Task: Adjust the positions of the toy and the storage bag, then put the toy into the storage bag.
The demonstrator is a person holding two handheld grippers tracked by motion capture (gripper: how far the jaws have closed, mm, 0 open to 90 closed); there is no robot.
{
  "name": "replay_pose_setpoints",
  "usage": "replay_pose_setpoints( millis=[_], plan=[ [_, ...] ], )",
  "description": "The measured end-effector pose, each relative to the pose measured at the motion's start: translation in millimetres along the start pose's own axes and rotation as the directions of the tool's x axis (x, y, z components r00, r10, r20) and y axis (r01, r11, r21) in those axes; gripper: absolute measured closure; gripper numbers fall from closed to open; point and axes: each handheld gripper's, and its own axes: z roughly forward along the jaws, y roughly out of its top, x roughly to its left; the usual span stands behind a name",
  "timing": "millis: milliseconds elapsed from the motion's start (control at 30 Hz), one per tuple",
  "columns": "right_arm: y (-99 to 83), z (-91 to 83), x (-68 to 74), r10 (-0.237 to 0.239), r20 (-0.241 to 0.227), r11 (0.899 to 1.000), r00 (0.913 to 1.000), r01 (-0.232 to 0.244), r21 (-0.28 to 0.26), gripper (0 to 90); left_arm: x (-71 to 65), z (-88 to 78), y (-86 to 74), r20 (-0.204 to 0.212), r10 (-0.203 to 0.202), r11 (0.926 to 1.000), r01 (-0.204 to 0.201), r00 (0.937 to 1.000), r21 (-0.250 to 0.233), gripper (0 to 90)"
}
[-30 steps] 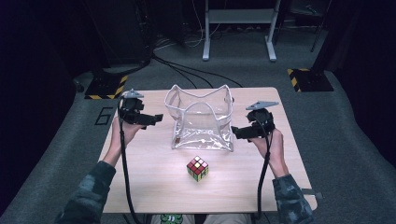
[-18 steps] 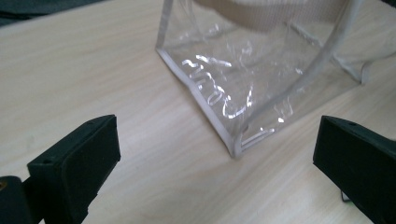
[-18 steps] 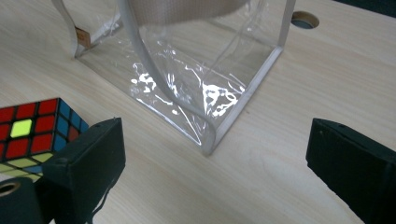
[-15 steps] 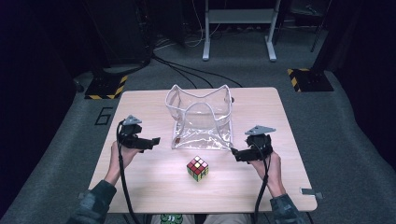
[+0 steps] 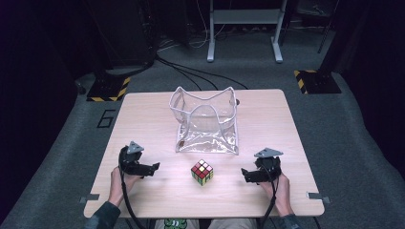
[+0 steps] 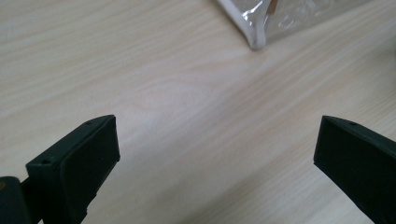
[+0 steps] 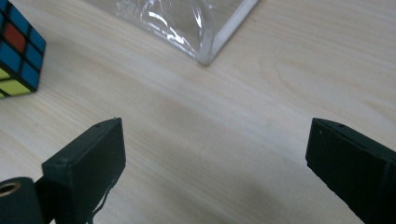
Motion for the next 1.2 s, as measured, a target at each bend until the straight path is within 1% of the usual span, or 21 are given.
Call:
replay_pose_setpoints(
  millis=[33, 67, 133, 167, 200, 233, 267, 300, 333, 367, 400, 433, 467, 500, 600, 633, 767, 833, 1100, 1200],
  plan=[
    [-4.0, 0.9, 1.1, 0.015, 0.011, 1.000, 0.9998, -0.015, 0.002, 4.3, -1.9, 1.8, -6.4, -0.007, 0.006, 0.9999, -0.006, 1.0000, 0.010, 0.1],
    [-9.5, 1.5, 1.2, 0.014, 0.017, 1.000, 0.9998, -0.014, -0.002, 4.5, -3.4, 2.9, -11.3, -0.014, 0.009, 0.9998, -0.008, 0.9999, 0.017, 0.1],
    [-16.8, 2.5, 0.0, 0.034, 0.016, 0.999, 0.9993, -0.034, -0.004, 4.5, -5.4, 5.2, -20.5, -0.019, 0.005, 0.9997, -0.005, 0.9998, 0.023, 0.1],
    [-21.5, 3.1, -1.2, 0.046, 0.009, 0.999, 0.9989, -0.046, -0.008, 4.5, -6.3, 6.4, -23.7, -0.020, -0.002, 0.9998, 0.002, 0.9998, 0.022, 0.1],
    [-24.0, 3.1, -1.8, 0.050, 0.011, 0.999, 0.9987, -0.050, -0.008, 4.5, -6.3, 7.8, -27.3, -0.022, 0.003, 0.9998, -0.003, 0.9997, 0.022, 0.1],
    [-26.8, 3.6, -2.4, 0.059, 0.018, 0.998, 0.9981, -0.058, -0.013, 4.5, -7.7, 9.3, -31.1, -0.041, 0.002, 0.9998, -0.001, 0.9992, 0.018, 0.1],
    [-30.0, 4.1, -3.7, 0.068, 0.011, 0.998, 0.9976, -0.068, -0.014, 4.7, -8.0, 10.0, -33.7, -0.052, 0.007, 0.9999, -0.006, 0.9986, 0.014, 0.1],
    [-33.0, 5.3, -5.5, 0.063, 0.014, 0.998, 0.9979, -0.063, -0.012, 4.7, -7.9, 10.6, -35.5, -0.052, 0.003, 0.9999, -0.002, 0.9986, 0.012, 0.1],
    [-34.6, 5.1, -5.1, 0.064, 0.029, 0.998, 0.9975, -0.064, -0.020, 5.3, -7.3, 11.9, -38.4, -0.050, -0.012, 0.9999, 0.012, 0.9986, -0.002, 0.1],
    [-35.9, 4.7, -5.2, 0.046, 0.062, 0.999, 0.9970, -0.045, -0.018, 4.9, -6.7, 12.1, -40.1, -0.043, -0.029, 0.9995, 0.028, 0.9986, -0.012, 0.0],
    [-36.9, 3.9, -5.2, 0.052, 0.058, 0.999, 0.9970, -0.051, -0.018, 5.1, -6.7, 11.7, -40.4, -0.044, -0.035, 0.9993, 0.035, 0.9984, -0.013, 0.0],
    [-37.4, 3.4, -5.9, 0.044, 0.056, 0.999, 0.9974, -0.043, -0.015, 5.0, -6.2, 10.8, -40.8, -0.046, -0.025, 0.9997, 0.025, 0.9986, -0.008, 0.0],
    [-37.7, 3.2, -6.3, 0.041, 0.056, 0.999, 0.9976, -0.040, -0.016, 4.8, -6.9, 11.1, -41.1, -0.048, -0.033, 0.9994, 0.033, 0.9983, -0.013, 0.0],
    [-37.8, 3.5, -6.1, 0.053, 0.058, 0.998, 0.9969, -0.052, -0.019, 4.4, -6.7, 11.0, -41.2, -0.046, -0.033, 0.9994, 0.032, 0.9984, -0.012, 0.0],
    [-37.9, 3.4, -6.3, 0.048, 0.063, 0.999, 0.9968, -0.048, -0.012, 2.8, -6.5, 10.8, -41.7, -0.045, -0.039, 0.9992, 0.039, 0.9982, -0.012, 0.0],
    [-37.7, 3.8, -6.1, 0.053, 0.071, 0.999, 0.9961, -0.052, -0.011, 2.2, -6.4, 10.7, -41.7, -0.043, -0.037, 0.9993, 0.036, 0.9984, -0.010, 0.0],
    [-37.6, 3.9, -5.9, 0.059, 0.069, 0.998, 0.9959, -0.059, -0.010, 1.9, -5.9, 11.2, -41.1, -0.045, -0.032, 0.9994, 0.032, 0.9985, -0.009, 0.0],
    [-37.3, 4.3, -5.4, 0.067, 0.071, 0.998, 0.9952, -0.066, -0.012, 1.9, -5.8, 12.1, -40.3, -0.048, -0.041, 0.9991, 0.040, 0.9980, -0.011, 0.0],
    [-37.3, 4.6, -4.7, 0.071, 0.081, 0.997, 0.9942, -0.070, -0.013, 1.7, -6.9, 11.4, -41.4, -0.057, -0.052, 0.9986, 0.052, 0.9970, -0.014, 0.1],
    [-37.1, 4.8, -5.0, 0.073, 0.078, 0.997, 0.9943, -0.072, -0.011, 0.5, -7.5, 11.3, -41.4, -0.060, -0.057, 0.9983, 0.056, 0.9965, -0.013, 0.1]
  ],
)
